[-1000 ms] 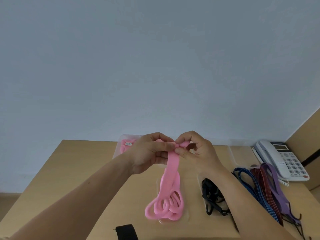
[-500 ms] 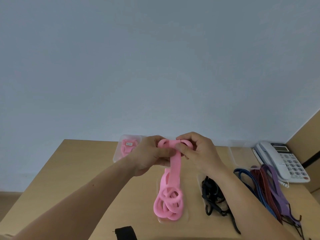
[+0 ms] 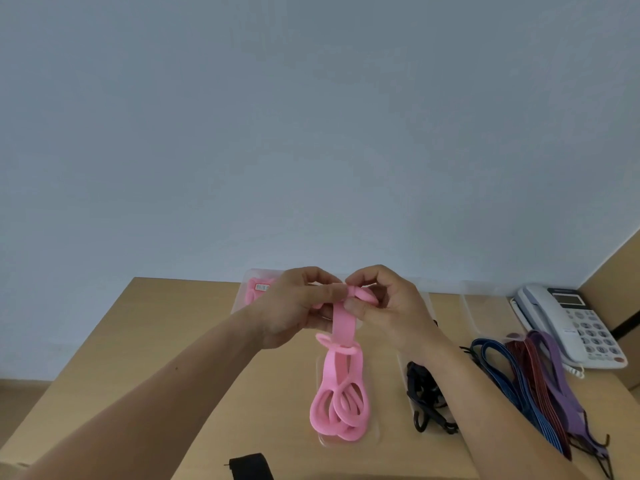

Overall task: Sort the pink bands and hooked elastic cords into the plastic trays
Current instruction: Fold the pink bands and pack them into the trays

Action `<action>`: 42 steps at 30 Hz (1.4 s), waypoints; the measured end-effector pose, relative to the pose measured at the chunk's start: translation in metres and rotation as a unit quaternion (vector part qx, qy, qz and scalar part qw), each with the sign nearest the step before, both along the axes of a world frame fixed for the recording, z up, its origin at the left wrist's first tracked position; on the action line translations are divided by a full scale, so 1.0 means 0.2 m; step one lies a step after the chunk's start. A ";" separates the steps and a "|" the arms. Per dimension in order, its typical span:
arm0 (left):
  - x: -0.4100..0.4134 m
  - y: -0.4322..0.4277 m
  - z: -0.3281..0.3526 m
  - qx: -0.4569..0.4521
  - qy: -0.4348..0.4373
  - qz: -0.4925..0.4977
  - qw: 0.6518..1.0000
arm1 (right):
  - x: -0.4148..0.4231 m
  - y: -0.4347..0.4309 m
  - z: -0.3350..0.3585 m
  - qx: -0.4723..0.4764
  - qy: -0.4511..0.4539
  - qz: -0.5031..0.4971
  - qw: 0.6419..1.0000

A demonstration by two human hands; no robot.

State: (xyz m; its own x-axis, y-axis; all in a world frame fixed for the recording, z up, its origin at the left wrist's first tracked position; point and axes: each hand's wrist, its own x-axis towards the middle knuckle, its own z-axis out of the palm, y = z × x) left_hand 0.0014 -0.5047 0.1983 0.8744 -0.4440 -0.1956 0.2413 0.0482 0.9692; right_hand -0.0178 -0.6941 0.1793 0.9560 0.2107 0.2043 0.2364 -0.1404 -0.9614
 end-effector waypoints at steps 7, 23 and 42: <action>0.00 -0.03 0.00 0.020 -0.070 0.034 0.997 | 0.03 -0.03 0.01 0.066 0.101 -0.011 0.993; 0.01 0.01 0.05 0.000 0.020 -0.080 0.997 | 0.01 -0.04 0.00 -0.004 -0.035 -0.019 0.999; 0.03 -0.04 0.01 0.017 -0.065 0.024 0.997 | 0.06 -0.02 0.06 0.037 0.007 -0.055 0.998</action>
